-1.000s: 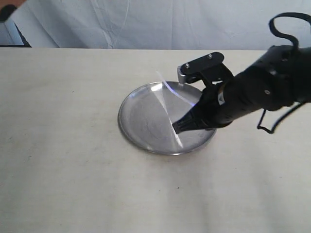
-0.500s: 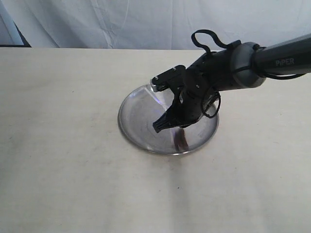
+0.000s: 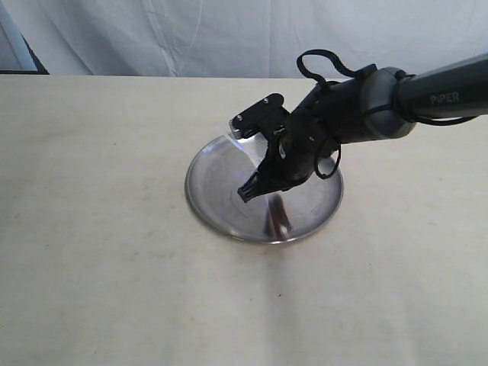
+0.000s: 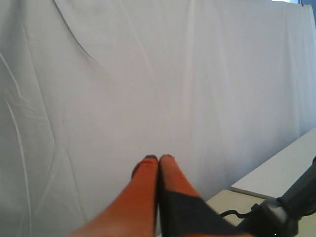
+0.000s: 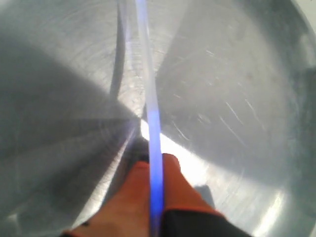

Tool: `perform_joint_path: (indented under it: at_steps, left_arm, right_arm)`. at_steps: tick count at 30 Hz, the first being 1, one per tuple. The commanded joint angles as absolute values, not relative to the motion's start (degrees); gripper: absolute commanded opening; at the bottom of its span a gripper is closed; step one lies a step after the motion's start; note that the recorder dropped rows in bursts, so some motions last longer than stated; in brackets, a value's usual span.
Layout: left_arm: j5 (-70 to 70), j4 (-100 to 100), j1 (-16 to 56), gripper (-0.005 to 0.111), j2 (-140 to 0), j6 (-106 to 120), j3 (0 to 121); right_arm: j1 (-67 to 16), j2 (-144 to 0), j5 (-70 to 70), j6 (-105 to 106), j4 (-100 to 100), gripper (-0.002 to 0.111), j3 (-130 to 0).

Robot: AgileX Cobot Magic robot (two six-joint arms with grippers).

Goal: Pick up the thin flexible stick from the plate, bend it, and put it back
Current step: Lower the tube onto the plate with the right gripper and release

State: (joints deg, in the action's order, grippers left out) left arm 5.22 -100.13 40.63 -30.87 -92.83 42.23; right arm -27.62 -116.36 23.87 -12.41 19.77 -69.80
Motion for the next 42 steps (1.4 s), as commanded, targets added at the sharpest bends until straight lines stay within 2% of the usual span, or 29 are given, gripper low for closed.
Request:
perform_joint_path:
  at_steps: [1, 19, 21, 23, 26, 28, 42]
  left_arm:
    - [3.8, -99.9, 40.7, 0.0, -30.5, -92.4, 42.1]
    - [3.4, -99.9, 40.7, 0.0, -30.5, -92.4, 42.1]
    - [3.4, -99.9, 40.7, 0.0, -30.5, -92.4, 42.1]
    - [3.4, -99.9, 40.7, 0.0, -30.5, -92.4, 42.1]
    - [3.4, -99.9, 40.7, 0.0, -30.5, -92.4, 42.1]
    - [3.4, -99.9, 40.7, 0.0, -30.5, -92.4, 42.1]
    - [3.4, -99.9, 40.7, 0.0, -30.5, -92.4, 42.1]
  right_arm:
    - [-27.3, -116.6, 21.9, -12.6, 20.9, -0.001, -70.1]
    - [-27.3, -119.8, 24.4, -13.7, 20.7, 0.0, -70.1]
    - [-27.3, -119.8, 24.3, -13.7, 20.3, 0.007, -70.1]
    - [-27.3, -119.8, 24.0, -14.1, 20.3, 0.021, -70.1]
    - [-27.3, -119.8, 24.0, -14.1, 20.3, 0.056, -70.1]
    - [-27.3, -119.7, 25.3, -15.6, 20.3, 0.07, -70.1]
    - [-27.3, -109.5, 28.3, -18.2, 22.6, 0.072, -70.1]
